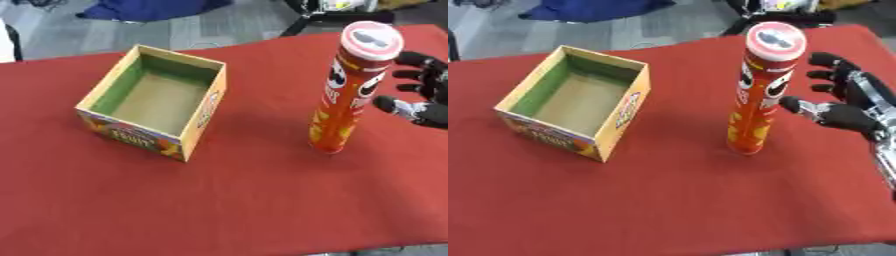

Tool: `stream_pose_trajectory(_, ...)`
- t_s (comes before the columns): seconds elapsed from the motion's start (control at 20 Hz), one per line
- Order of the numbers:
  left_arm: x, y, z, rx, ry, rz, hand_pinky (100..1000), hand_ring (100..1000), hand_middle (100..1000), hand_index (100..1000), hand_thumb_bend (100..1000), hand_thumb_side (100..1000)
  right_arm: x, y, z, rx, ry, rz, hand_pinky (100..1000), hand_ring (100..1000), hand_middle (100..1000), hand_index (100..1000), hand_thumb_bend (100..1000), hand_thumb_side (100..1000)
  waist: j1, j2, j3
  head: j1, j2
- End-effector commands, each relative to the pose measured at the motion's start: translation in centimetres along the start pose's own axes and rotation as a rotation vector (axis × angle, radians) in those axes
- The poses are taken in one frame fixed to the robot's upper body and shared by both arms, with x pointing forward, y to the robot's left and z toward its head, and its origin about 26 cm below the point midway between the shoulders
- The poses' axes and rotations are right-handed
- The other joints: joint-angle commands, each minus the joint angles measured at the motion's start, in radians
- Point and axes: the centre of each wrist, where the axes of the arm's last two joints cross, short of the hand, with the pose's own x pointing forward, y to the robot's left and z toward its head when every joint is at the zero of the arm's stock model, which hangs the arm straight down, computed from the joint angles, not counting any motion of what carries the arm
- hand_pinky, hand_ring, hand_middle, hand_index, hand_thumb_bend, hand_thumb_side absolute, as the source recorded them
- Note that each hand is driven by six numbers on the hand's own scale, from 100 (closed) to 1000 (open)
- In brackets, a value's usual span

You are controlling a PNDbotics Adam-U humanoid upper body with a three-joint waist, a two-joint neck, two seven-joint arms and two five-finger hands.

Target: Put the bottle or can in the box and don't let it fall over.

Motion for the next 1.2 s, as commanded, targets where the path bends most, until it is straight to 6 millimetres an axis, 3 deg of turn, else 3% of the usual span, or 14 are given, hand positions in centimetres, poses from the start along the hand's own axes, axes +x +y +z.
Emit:
stream_pose_trajectory(0.05,1.0,0.2,-0.5,-0.001,-0.039,-0.006,767,813,761,818,520,792,1.0,-0.2,-0.5,0.013,-0.033,0.015,849,898,909,938,728,359,-0.002,-0.007,0.002,-0.002,0.000)
stream_pose_trajectory(1.2,0.9,0.1,-0.3,-0.002,-0.033,0.000,767,811,758,815,514,792,1.7,1.7,-2.5,0.053,-0.070,-0.042,844,900,905,938,763,387,0.000,0.001,0.009,-0.012,-0.009)
